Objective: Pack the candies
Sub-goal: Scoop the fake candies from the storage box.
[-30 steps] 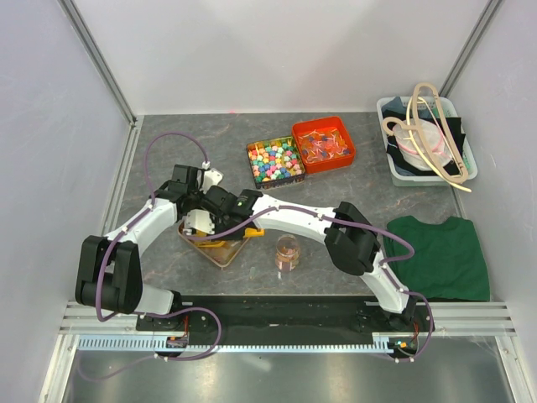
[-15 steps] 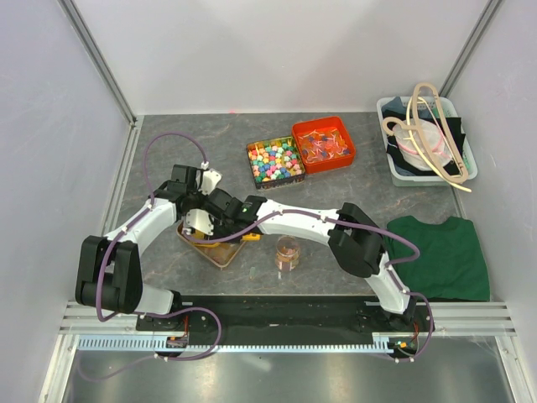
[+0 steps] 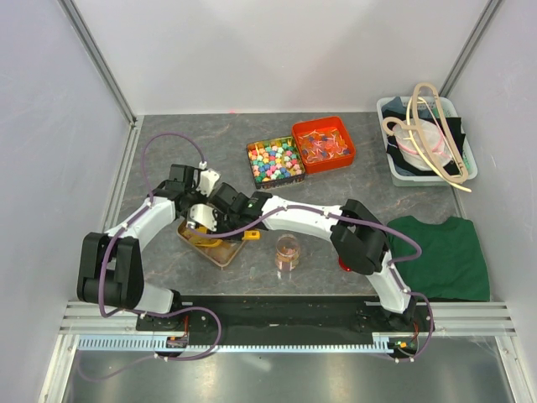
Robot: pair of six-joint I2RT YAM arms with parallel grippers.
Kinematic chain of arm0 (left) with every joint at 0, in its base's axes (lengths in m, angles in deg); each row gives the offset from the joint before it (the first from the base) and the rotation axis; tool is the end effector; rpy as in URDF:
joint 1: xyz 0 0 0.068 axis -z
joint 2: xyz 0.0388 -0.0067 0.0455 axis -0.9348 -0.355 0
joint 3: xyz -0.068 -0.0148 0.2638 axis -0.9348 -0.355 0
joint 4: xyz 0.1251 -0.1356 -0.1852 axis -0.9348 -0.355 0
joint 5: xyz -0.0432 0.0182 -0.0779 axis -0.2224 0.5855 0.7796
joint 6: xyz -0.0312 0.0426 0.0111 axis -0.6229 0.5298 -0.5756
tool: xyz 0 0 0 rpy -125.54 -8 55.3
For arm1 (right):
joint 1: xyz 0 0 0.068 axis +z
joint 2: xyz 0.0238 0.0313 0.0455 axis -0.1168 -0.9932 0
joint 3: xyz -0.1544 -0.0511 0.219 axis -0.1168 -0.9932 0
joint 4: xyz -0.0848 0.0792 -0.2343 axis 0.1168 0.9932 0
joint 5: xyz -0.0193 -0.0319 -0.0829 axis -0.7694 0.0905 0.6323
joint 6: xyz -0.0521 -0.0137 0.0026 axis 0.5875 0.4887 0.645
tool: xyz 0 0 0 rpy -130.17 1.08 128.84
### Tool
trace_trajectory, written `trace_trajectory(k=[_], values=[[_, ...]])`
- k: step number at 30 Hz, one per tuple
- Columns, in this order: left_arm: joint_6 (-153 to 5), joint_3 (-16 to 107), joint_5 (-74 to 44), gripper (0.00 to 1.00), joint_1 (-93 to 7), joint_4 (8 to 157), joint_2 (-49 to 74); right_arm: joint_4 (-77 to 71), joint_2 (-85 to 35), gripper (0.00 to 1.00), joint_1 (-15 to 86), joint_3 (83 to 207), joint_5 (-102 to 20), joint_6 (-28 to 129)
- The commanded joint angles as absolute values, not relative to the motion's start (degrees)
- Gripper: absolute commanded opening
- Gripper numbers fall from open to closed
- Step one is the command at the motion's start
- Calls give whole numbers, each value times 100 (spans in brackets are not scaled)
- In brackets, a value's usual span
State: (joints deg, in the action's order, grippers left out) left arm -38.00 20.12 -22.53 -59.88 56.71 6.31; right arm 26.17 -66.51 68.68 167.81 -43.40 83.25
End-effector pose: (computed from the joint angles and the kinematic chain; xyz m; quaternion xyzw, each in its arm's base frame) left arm 0.2707 -0.0449 0.1918 0.2823 0.9191 0.0309 0.2733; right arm 0.2175 0.4213 0.2018 -0.6771 0.6638 0.1718 0.2672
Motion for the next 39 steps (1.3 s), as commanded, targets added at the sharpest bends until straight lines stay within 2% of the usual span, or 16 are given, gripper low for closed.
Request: trace_trajectory(k=[1, 27, 39], values=[[-4074, 2264, -1777, 2, -5954, 6105, 699, 2290, -6436, 0, 6691, 16735, -4884, 8054], [-3863, 2282, -1856, 2, -5998, 6079, 594, 2651, -5777, 0, 6515, 16463, -4735, 8634], [-3942, 2466, -1777, 2, -5998, 5974, 523, 2739, -5249, 0, 6313, 15752, -4998, 8854]])
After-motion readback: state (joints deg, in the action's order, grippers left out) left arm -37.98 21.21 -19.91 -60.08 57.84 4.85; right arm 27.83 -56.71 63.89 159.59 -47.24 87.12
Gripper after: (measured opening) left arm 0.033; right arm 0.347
